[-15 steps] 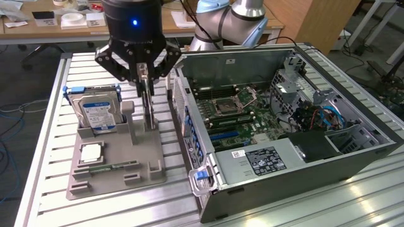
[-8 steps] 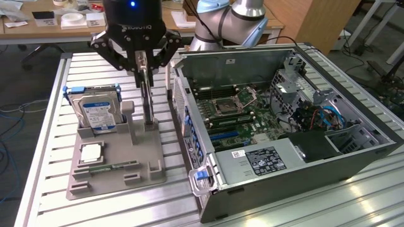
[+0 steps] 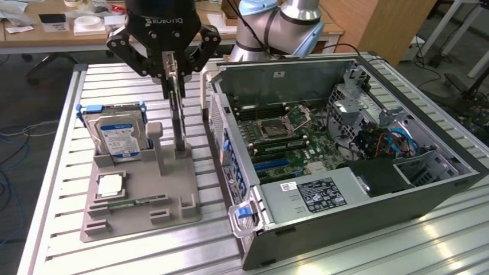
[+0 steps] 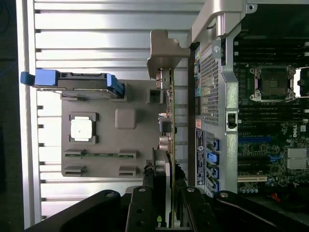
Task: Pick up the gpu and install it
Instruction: 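Pick up the gpu and move the gpu toward the slot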
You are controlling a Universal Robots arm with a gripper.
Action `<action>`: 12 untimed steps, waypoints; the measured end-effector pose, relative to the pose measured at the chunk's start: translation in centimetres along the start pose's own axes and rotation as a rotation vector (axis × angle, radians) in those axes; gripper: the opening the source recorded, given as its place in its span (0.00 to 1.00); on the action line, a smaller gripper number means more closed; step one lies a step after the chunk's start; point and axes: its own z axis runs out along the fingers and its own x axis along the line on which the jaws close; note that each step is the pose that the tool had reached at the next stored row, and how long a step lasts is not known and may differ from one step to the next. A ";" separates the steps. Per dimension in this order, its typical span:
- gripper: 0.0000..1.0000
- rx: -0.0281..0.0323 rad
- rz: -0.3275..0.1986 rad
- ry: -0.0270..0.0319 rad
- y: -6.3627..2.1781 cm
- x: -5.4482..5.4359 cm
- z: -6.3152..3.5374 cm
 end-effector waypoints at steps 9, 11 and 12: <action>0.27 -0.0001 0.000 0.0001 0.02 -0.7 0.01; 0.27 -0.0005 0.000 0.0001 0.03 -1.1 0.02; 0.27 -0.0008 0.000 0.0002 0.04 -1.3 0.02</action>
